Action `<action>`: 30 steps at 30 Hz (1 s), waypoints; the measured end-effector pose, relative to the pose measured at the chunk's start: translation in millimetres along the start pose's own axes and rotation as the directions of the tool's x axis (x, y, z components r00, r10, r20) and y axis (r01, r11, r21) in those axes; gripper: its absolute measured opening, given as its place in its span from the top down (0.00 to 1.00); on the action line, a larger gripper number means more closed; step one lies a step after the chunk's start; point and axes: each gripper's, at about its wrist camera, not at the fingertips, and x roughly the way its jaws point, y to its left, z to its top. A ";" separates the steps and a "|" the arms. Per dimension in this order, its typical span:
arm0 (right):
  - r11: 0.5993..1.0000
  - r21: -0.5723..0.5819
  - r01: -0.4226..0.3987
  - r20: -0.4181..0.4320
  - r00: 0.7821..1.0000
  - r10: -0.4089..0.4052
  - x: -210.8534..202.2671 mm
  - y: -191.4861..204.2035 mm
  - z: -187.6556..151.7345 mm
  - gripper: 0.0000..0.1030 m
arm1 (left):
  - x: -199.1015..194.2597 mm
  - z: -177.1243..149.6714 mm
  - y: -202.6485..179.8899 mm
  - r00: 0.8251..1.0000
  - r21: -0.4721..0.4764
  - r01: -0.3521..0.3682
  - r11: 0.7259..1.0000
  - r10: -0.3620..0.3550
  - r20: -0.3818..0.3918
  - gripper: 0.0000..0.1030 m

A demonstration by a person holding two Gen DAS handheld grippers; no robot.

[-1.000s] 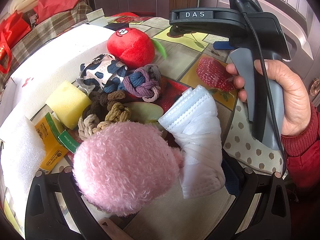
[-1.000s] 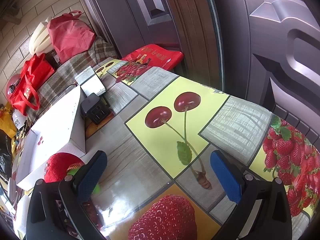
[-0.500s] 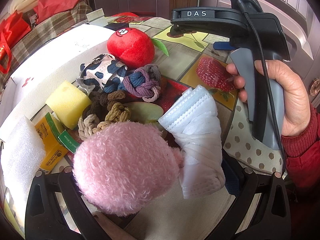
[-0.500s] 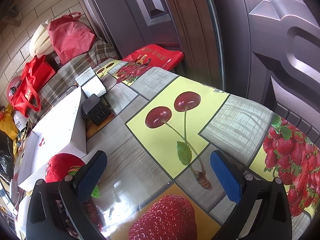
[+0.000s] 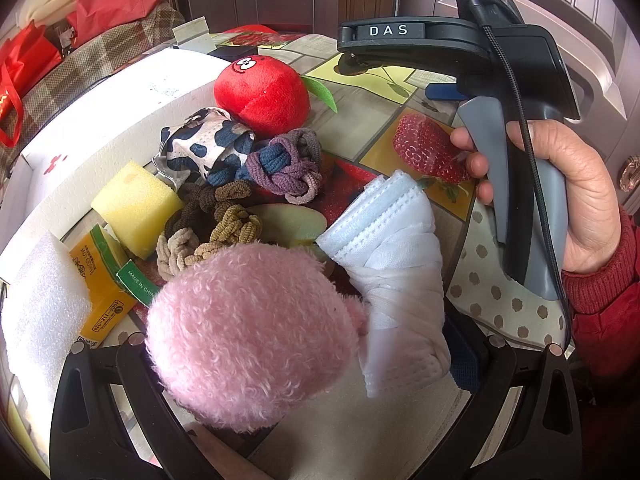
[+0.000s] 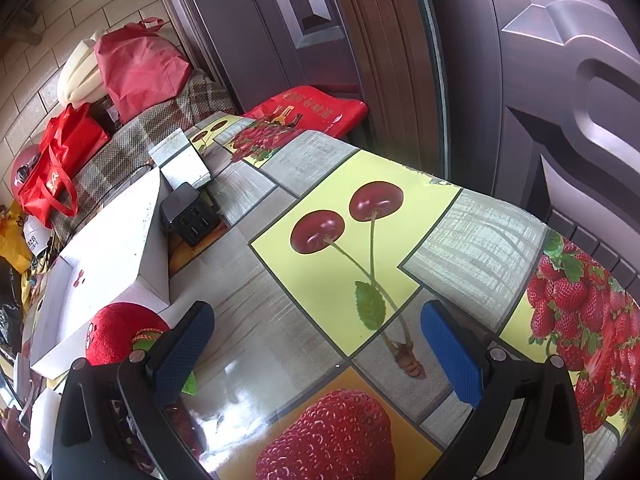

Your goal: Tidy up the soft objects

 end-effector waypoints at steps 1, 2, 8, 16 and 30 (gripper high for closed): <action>1.000 0.000 0.000 0.000 1.000 0.000 0.0 0.0 0.0 0.00 | 0.0 -0.1 0.5 1.000 0.000 0.000 1.000 0.000 0.000 0.01; 1.000 -0.001 0.000 0.000 1.000 0.000 0.0 -0.1 0.0 0.00 | 0.0 0.0 0.0 1.000 0.000 0.000 1.000 0.000 0.000 0.01; 1.000 0.001 -0.002 0.001 1.000 0.002 -0.2 -0.2 0.0 0.00 | 0.0 0.0 0.2 1.000 0.000 0.000 1.000 0.000 0.000 0.01; 1.000 0.006 -0.009 0.003 1.000 0.009 -1.4 -1.0 -0.1 0.00 | 0.0 -0.1 0.4 1.000 0.000 0.000 1.000 0.000 0.000 0.01; 0.962 0.147 -0.232 0.194 0.960 0.202 -30.9 -30.5 -3.2 0.00 | -0.1 -0.2 0.6 1.000 0.000 0.001 1.000 -0.001 0.000 0.01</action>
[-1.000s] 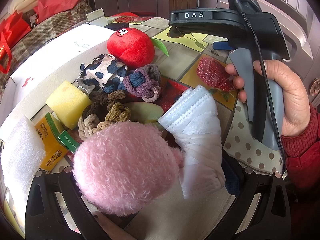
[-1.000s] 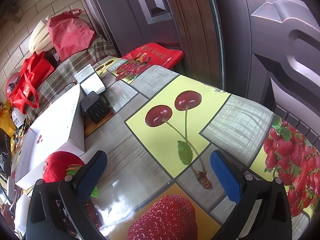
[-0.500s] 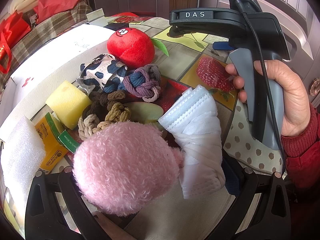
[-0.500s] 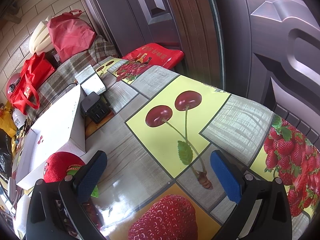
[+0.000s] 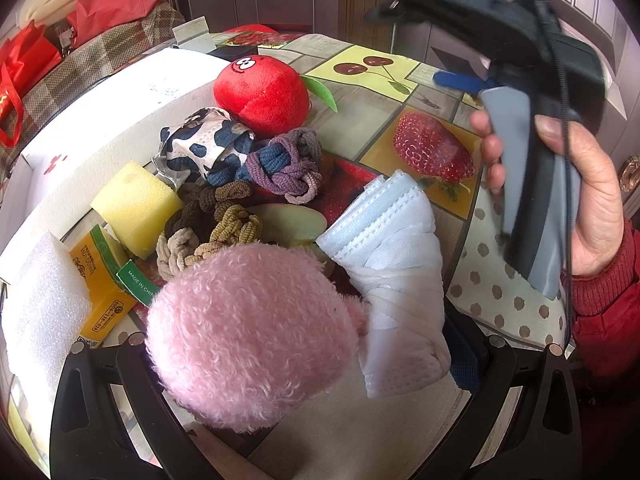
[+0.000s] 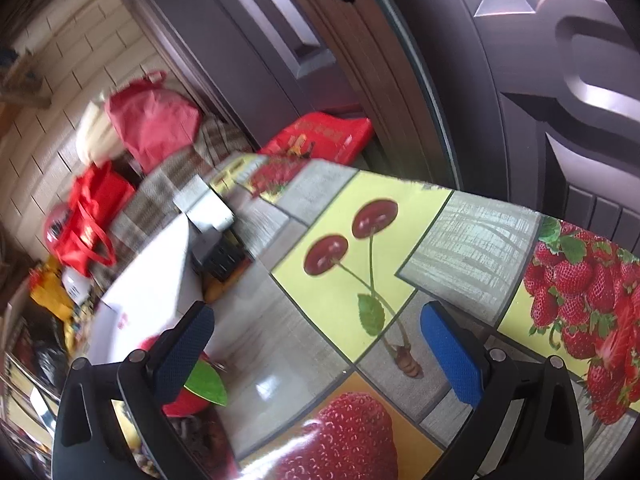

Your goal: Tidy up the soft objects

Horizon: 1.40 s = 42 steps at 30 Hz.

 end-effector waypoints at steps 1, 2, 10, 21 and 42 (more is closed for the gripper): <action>1.000 -0.007 -0.027 0.046 0.999 0.027 -9.1 0.9 1.3 0.00 | -0.1 -0.2 0.4 1.000 0.000 0.000 1.000 0.000 0.000 0.01; 0.998 -0.025 -0.055 0.089 0.994 0.057 -18.3 3.1 2.6 0.00 | 0.0 -0.1 0.2 1.000 0.000 0.000 1.000 0.000 0.000 0.01; 0.943 -0.238 -0.233 0.197 0.939 0.282 -65.1 27.6 8.6 0.00 | -23.9 -13.4 0.7 0.998 -0.017 0.026 1.000 -0.025 0.056 0.01; 0.845 -0.436 -0.308 -0.150 0.951 0.269 -50.8 61.2 -17.7 0.00 | -141.5 -110.5 106.1 0.930 -0.296 -0.119 0.948 0.210 0.301 0.00; 0.618 -0.641 -0.455 -0.574 0.819 0.009 -16.4 102.3 -112.6 0.04 | -65.7 -99.5 135.5 0.991 -0.171 -0.126 0.977 0.133 0.028 0.15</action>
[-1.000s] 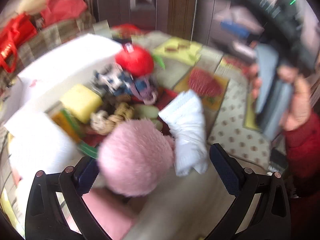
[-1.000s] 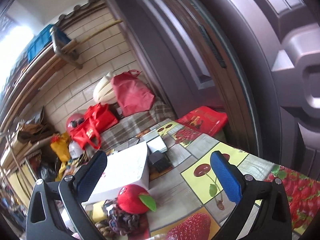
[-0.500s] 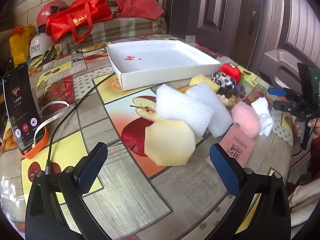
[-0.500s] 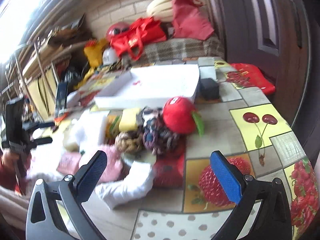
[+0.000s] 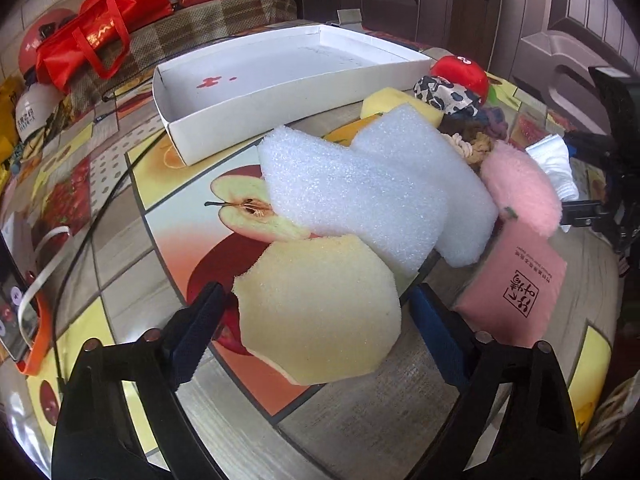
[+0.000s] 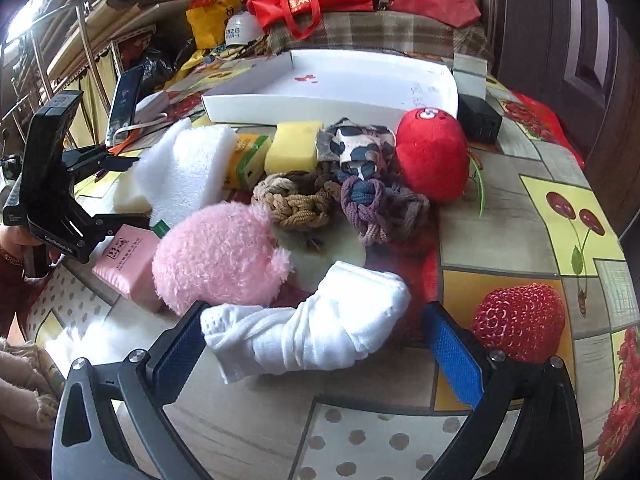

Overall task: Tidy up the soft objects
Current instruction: 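Grasp the yellow sponge with the left gripper while the right gripper grasps the white sock, then lift the yellow sponge with the left gripper while the right gripper lifts the white sock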

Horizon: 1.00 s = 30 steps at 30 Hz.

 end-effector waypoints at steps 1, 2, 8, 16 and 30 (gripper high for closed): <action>1.000 -0.014 0.004 0.010 1.000 -0.004 -1.0 1.1 -0.2 0.16 | -2.0 -0.3 0.5 1.000 -0.002 -0.007 1.000 0.007 0.008 0.27; 1.000 -0.029 0.000 0.015 1.000 0.001 -2.6 2.6 0.8 0.26 | -4.4 -0.2 -0.1 1.000 -0.002 -0.006 1.000 0.006 0.017 0.35; 0.999 -0.010 -0.043 0.040 0.998 0.043 -16.7 -1.0 -0.7 0.43 | -23.5 -5.6 -8.2 0.990 0.003 -0.089 0.996 0.088 0.107 0.42; 0.963 0.250 0.096 0.345 0.921 -0.181 -91.6 -67.4 7.4 0.41 | -66.3 -14.2 37.4 0.906 -0.278 -0.147 0.949 0.243 0.348 0.42; 0.817 0.452 0.358 0.379 0.752 -0.539 -51.8 -158.8 47.5 0.41 | -33.9 47.1 108.1 0.785 -0.478 -0.258 0.840 0.471 0.404 0.41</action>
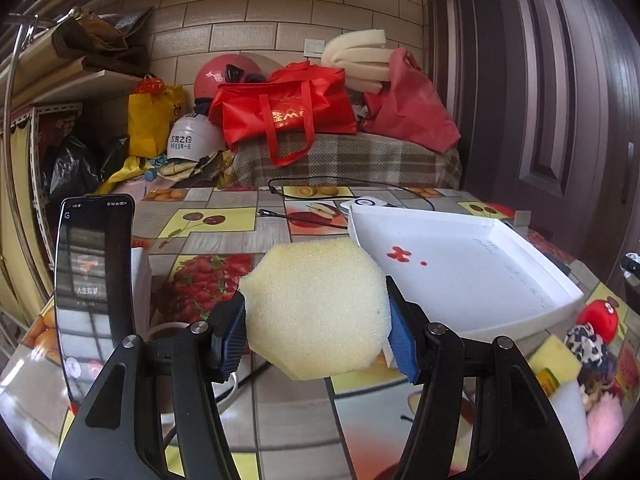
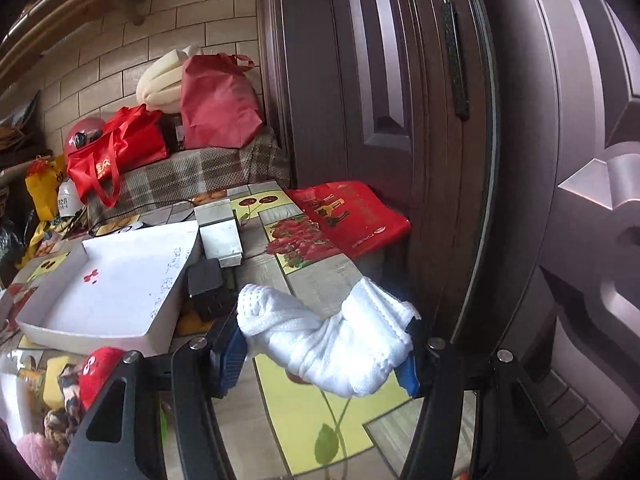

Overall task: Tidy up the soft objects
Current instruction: 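Lift the yellow sponge with the left gripper while the right gripper lifts the white sock, then drop the sponge into the white tray with the left gripper while the right gripper drops the sock in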

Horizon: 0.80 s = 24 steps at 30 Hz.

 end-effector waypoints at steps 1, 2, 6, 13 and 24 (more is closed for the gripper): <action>1.000 -0.011 0.001 0.006 1.000 -0.001 4.9 3.1 2.8 0.41 | 7.7 3.1 2.0 1.000 -0.016 -0.004 1.000 0.003 -0.004 0.41; 1.000 -0.022 0.003 0.010 1.000 -0.003 9.8 6.7 5.3 0.41 | 14.6 5.5 3.4 1.000 -0.030 -0.011 0.999 0.011 -0.007 0.41; 0.999 -0.038 -0.021 0.003 1.000 0.021 35.2 23.7 13.9 0.41 | 38.6 14.7 3.0 0.999 -0.081 -0.036 0.996 0.036 -0.008 0.41; 0.967 -0.115 -0.229 0.024 0.972 0.233 59.2 88.0 24.3 0.40 | 60.0 22.8 -48.4 0.998 0.069 0.053 0.996 -0.055 0.022 0.39; 0.862 -0.317 -0.395 -0.142 0.919 0.368 81.8 150.2 17.4 0.16 | 87.5 21.0 -86.9 0.993 0.223 0.071 0.972 -0.047 -0.110 0.00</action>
